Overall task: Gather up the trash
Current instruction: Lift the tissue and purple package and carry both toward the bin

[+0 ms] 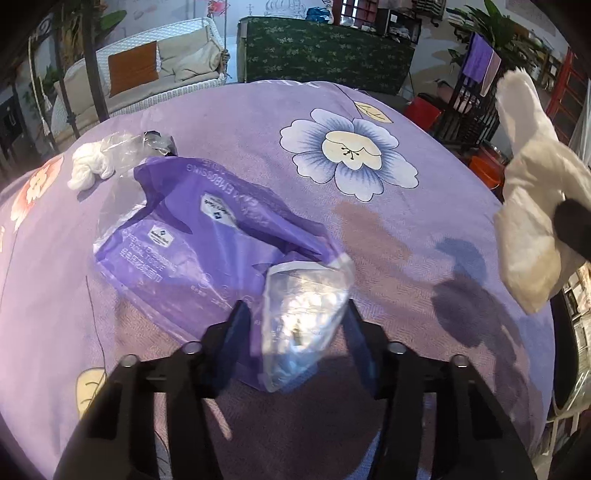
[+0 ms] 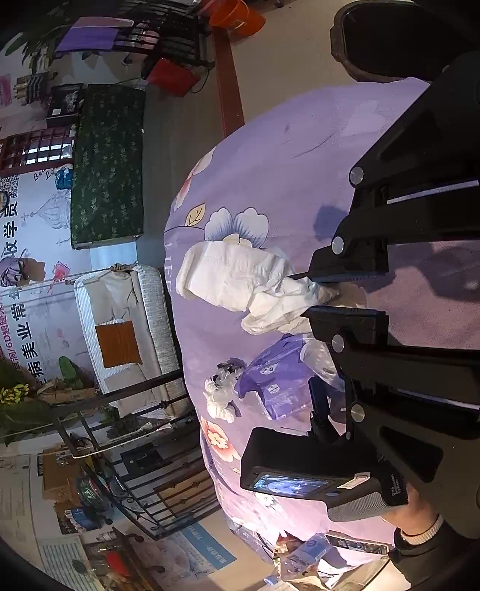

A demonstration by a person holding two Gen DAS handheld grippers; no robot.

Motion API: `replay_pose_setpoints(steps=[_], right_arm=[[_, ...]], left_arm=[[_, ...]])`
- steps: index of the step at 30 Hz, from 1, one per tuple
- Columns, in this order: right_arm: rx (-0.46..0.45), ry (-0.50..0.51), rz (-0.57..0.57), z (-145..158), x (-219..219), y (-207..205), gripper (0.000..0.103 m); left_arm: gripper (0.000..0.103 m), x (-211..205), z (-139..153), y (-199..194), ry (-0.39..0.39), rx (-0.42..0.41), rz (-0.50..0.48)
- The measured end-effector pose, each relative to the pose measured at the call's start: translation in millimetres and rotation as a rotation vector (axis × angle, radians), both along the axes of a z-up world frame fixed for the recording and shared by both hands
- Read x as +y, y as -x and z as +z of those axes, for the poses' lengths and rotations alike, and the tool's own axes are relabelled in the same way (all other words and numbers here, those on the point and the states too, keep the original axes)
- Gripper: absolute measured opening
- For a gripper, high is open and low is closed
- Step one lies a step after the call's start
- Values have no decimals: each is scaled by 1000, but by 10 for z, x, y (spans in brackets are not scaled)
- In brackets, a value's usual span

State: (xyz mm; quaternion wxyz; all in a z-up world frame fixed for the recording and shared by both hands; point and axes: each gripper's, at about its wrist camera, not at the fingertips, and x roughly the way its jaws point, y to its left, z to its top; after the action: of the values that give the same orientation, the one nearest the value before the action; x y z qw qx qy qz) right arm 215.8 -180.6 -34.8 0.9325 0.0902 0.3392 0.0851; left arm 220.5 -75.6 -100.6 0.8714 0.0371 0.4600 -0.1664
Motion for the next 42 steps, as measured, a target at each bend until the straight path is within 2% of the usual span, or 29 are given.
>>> replay_pose_setpoints(steps=[3,8,10,15,32,42], right_arm=[[-4,-9,-12,1,-51,63,12],[-2,-23,-27,-21,-117,188,12],[-3,-24,-32,-28,-139,244,12],[1,-30,-39,-64,-194,373,12],[-8,-42,-93,-67,-469,822,12],[-15,-23,-169,-76,-778,1126,12]], left_arm=[[38,-23,37,62,-17,-27,15],[31,13,88,212,2,-57,30],[28,18,137,316,-10,-93,35],[27,-3,241,540,-17,-162,36],[27,-156,686,1240,87,-319,9],[27,-434,832,1583,140,-370,-90]])
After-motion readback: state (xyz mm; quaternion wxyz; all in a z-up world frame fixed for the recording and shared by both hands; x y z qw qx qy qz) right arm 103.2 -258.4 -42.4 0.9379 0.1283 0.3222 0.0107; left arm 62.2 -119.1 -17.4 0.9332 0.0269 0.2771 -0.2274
